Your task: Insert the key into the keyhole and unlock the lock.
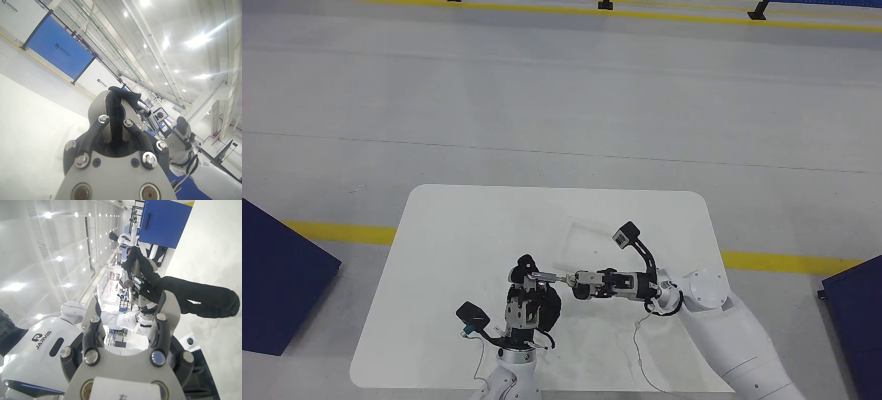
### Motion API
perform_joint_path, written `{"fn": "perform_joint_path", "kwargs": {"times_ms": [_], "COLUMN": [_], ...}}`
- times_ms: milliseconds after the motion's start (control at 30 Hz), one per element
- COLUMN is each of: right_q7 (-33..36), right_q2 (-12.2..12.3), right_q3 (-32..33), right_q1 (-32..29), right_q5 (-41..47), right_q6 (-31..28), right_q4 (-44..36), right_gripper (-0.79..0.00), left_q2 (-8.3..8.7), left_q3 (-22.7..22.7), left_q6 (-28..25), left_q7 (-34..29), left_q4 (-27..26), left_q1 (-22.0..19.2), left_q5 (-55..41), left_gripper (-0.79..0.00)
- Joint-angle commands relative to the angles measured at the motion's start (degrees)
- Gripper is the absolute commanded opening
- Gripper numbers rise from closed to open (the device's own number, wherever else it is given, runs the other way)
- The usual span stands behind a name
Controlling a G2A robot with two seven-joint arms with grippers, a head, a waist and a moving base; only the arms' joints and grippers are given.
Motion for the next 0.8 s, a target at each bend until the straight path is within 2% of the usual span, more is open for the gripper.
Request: {"fn": "perform_joint_path", "kwargs": {"times_ms": [0,167,200,233,767], "right_q7": [0.1,0.1,0.1,0.2,-2.1], "right_q2": [0.0,-0.1,-0.1,-0.1,-0.6], "right_q3": [0.0,-0.3,-0.3,-0.4,-1.8], "right_q1": [0.0,0.0,0.1,0.1,0.9], "right_q5": [0.0,-0.3,-0.5,-0.7,-3.5], "right_q6": [0.0,0.1,0.0,0.1,1.4], "right_q4": [0.0,0.0,0.0,0.0,-1.8], "right_gripper": [-0.545,-0.582,-0.619,-0.785,-0.785], "left_q2": [-0.07,-0.23,-0.26,-0.29,-0.79], "left_q3": [-0.1,-0.4,-0.4,-0.5,-1.0], "left_q6": [-0.1,-0.1,-0.2,-0.2,1.3], "left_q7": [-0.1,-0.4,-0.4,-0.5,1.1], "left_q4": [0.0,0.0,0.0,0.0,0.8], "left_q1": [0.1,0.2,0.2,0.2,0.2], "left_q5": [0.1,0.3,0.4,0.5,3.9], "left_gripper": [-0.785,-0.785,-0.785,-0.785,-0.785]}}
